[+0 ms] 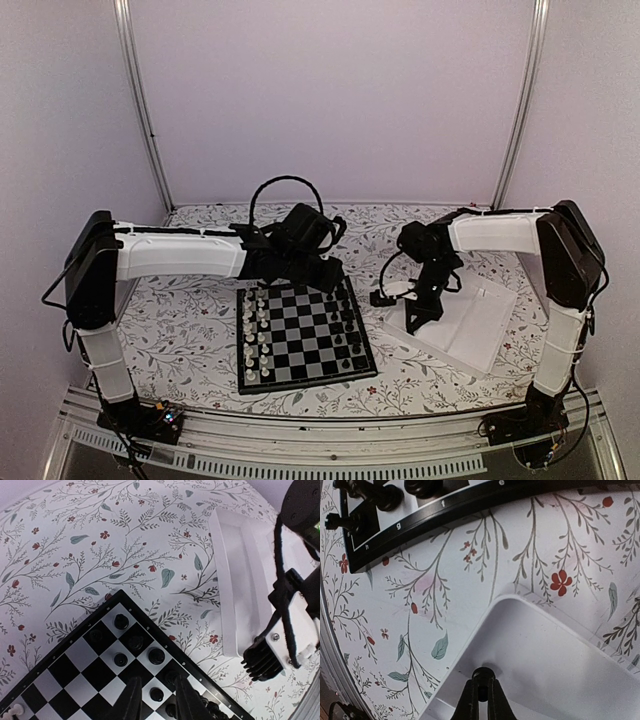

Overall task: Set up the chess pieces on the board
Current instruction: Pick up the chess piece from the storage box, then place the chess piece on the chessboard.

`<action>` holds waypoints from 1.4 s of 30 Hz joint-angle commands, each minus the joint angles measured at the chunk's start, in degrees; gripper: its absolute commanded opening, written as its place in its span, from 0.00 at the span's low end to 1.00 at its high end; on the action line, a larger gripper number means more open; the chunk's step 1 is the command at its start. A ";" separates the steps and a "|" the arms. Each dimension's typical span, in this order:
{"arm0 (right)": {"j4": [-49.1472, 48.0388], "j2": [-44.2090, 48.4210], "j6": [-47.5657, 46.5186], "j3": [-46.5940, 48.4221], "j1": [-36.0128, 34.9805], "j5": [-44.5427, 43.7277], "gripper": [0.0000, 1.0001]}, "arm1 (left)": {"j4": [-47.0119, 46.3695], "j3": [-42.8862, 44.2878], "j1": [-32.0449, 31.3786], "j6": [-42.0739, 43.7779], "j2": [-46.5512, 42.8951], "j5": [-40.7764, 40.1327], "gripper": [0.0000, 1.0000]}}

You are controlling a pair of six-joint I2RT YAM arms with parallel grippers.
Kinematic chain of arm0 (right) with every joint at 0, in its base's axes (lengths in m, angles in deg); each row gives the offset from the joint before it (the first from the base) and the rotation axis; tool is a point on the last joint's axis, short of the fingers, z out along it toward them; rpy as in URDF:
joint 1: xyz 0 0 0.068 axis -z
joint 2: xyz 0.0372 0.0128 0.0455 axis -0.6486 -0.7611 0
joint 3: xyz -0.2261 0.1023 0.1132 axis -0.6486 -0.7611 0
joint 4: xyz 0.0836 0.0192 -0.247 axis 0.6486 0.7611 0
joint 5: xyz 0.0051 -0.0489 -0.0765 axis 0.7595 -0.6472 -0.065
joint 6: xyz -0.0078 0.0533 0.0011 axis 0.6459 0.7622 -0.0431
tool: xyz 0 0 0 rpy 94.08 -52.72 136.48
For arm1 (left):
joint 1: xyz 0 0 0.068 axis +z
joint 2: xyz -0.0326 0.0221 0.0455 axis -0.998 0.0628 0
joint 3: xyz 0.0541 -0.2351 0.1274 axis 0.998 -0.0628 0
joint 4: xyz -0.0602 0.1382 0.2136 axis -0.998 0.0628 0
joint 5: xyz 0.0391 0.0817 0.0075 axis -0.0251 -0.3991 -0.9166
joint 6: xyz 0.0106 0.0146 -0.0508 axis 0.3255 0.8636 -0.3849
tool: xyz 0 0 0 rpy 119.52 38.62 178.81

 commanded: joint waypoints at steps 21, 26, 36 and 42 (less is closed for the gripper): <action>6.34 -1.54 4.42 23.90 -9.12 -4.74 0.00 | 0.08 -14.81 4.44 -2.20 -17.37 -11.18 0.27; 6.38 -8.13 5.82 32.57 -12.16 -5.20 0.00 | -0.24 -20.34 5.73 -3.81 -23.61 -12.91 0.28; 7.42 -21.28 7.55 45.30 -14.29 -5.22 0.00 | -0.54 -24.88 6.29 -4.25 -29.30 -12.79 0.29; 7.15 -23.97 8.52 47.42 -14.91 -4.46 0.00 | -1.10 -26.32 6.56 -3.39 -30.38 -13.04 0.29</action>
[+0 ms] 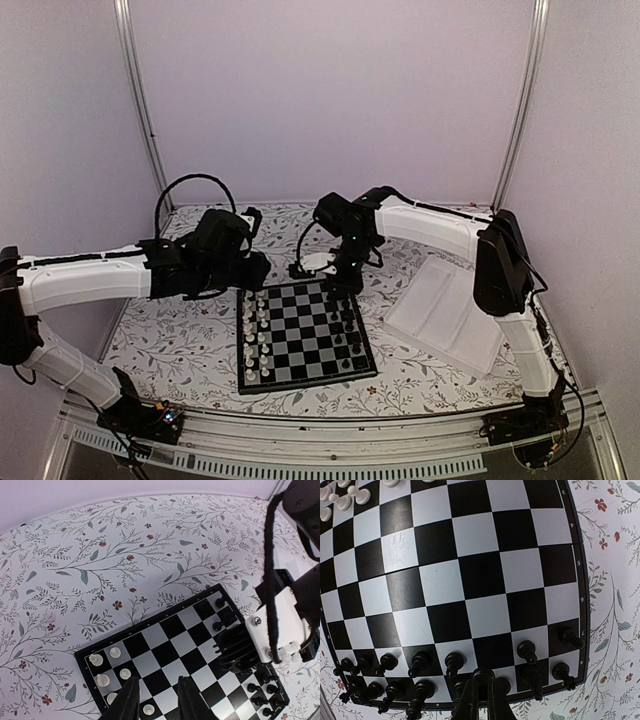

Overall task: Set up the chess pieces on the board
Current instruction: Place the chess piece on the chessboard.

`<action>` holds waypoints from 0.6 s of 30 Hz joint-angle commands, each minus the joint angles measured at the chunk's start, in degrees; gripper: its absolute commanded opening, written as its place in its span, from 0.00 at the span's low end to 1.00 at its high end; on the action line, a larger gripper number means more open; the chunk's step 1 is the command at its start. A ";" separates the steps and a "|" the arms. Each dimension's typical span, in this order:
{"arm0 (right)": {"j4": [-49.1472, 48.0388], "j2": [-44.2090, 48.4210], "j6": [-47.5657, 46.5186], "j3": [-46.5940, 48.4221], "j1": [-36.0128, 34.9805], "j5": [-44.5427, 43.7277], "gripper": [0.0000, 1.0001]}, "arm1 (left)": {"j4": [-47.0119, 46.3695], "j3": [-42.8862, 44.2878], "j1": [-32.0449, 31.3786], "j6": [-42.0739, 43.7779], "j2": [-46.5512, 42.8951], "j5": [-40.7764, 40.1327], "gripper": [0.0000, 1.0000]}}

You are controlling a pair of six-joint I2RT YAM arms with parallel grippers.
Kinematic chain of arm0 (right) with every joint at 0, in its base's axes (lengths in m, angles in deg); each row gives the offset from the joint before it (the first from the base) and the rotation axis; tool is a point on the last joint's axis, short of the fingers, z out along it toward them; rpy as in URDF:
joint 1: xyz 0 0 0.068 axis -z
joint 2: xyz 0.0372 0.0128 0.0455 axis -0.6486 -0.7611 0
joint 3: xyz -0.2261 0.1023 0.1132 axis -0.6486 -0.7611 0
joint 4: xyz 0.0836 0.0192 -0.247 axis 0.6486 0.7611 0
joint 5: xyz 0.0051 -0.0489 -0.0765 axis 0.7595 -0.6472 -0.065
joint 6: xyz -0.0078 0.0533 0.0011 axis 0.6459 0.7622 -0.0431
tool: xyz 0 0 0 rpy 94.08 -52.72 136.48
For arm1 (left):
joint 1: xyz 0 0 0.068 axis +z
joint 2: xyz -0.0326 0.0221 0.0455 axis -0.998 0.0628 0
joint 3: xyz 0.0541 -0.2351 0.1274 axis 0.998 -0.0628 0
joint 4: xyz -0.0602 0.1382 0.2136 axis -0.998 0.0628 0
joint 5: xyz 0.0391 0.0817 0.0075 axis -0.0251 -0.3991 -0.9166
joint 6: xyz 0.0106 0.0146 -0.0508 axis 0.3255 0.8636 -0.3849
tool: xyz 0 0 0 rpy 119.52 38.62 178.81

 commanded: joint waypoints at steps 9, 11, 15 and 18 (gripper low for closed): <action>-0.24 -3.98 1.25 2.22 -1.13 -0.42 0.00 | -1.67 -2.29 1.42 0.61 -1.69 -0.38 0.30; -0.70 -4.27 1.25 2.19 -1.14 -0.57 0.00 | -1.60 -2.29 1.50 0.76 -1.79 -0.38 0.30; -1.10 -4.86 1.03 2.19 -1.13 -1.05 0.00 | -1.55 -2.38 1.69 0.79 -1.86 -0.39 0.30; -1.23 -5.30 0.94 2.17 -1.17 -1.51 0.01 | -1.65 -2.47 1.77 0.64 -1.72 -0.23 0.30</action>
